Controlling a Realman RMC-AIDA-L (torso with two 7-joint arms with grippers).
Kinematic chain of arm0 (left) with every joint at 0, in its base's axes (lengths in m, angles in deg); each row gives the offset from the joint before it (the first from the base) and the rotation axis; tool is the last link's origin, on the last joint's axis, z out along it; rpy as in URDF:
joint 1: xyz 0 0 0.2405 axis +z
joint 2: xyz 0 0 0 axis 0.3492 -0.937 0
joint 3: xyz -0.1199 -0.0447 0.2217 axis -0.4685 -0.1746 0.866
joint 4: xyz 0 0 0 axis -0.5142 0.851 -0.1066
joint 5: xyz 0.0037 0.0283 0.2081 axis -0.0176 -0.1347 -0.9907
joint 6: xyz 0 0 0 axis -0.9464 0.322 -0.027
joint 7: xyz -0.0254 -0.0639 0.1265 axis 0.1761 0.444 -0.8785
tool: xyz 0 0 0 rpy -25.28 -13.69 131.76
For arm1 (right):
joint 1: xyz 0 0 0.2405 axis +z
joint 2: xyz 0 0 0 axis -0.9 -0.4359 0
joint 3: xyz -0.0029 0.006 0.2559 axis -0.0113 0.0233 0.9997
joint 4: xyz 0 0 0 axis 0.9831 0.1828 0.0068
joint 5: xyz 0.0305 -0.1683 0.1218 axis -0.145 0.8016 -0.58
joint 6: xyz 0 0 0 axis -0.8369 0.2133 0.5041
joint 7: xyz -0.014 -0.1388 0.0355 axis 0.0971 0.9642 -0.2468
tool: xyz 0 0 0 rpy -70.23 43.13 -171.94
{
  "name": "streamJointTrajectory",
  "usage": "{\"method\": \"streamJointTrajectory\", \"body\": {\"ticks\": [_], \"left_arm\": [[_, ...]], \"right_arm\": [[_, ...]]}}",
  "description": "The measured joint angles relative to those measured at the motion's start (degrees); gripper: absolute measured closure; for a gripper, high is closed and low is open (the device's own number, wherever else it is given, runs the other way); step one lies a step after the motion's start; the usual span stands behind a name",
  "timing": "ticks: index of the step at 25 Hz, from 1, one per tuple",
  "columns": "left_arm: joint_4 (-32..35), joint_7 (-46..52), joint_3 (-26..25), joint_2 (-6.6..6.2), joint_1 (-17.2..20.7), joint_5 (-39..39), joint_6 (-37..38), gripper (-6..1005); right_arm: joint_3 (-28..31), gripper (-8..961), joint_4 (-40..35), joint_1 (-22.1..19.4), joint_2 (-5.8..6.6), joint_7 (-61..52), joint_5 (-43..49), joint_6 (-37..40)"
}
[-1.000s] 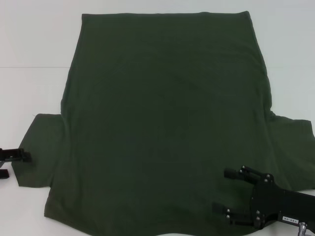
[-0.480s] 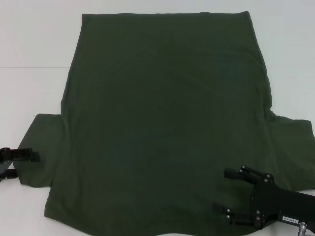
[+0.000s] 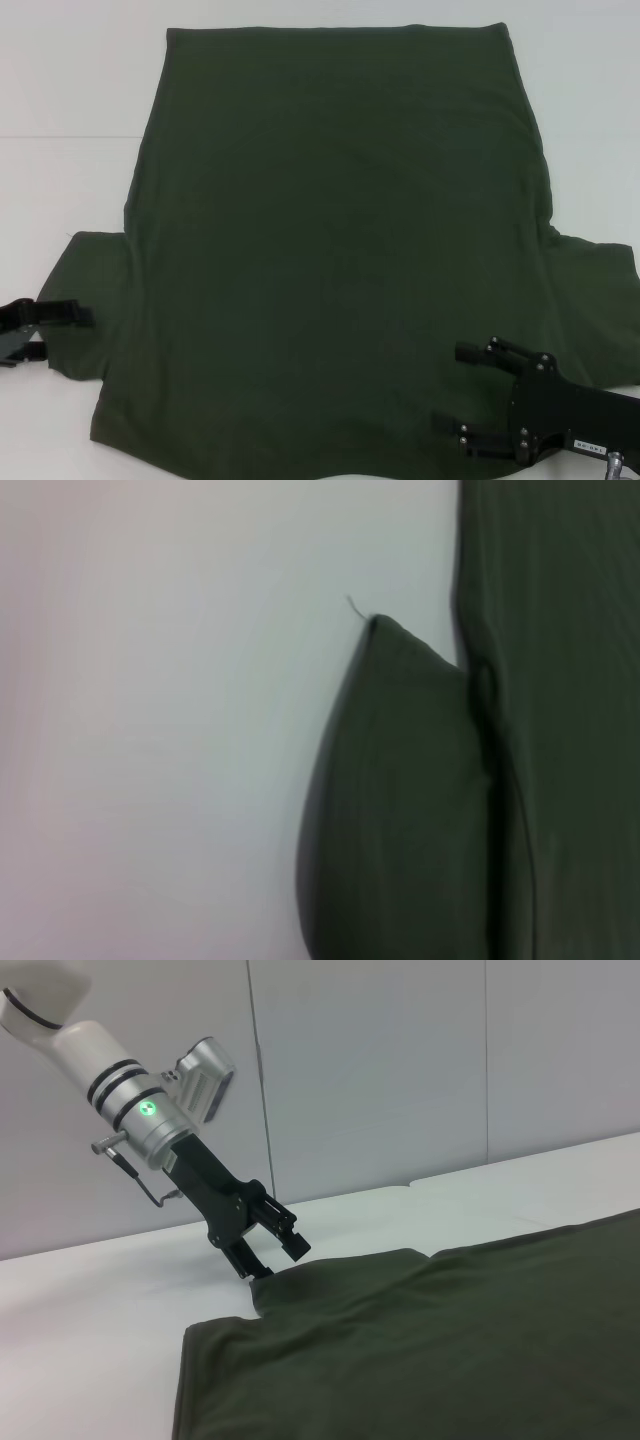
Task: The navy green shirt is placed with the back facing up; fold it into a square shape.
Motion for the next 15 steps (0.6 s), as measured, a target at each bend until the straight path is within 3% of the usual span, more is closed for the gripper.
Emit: {"method": "streamJointTrajectory", "body": {"ticks": [13,15], "left_arm": [[-0.9,-1.1,0.5,0.44,-1.2,-0.3,-1.1,85],[-0.6,-2.9,1.2,0.52,-1.2,-0.5,-1.4,200]], "right_arm": [[0.0,29,0.0,0.0,0.00,0.0,0.0,0.1],[0.0,29,0.0,0.0,0.00,0.0,-0.1,0.1]]}}
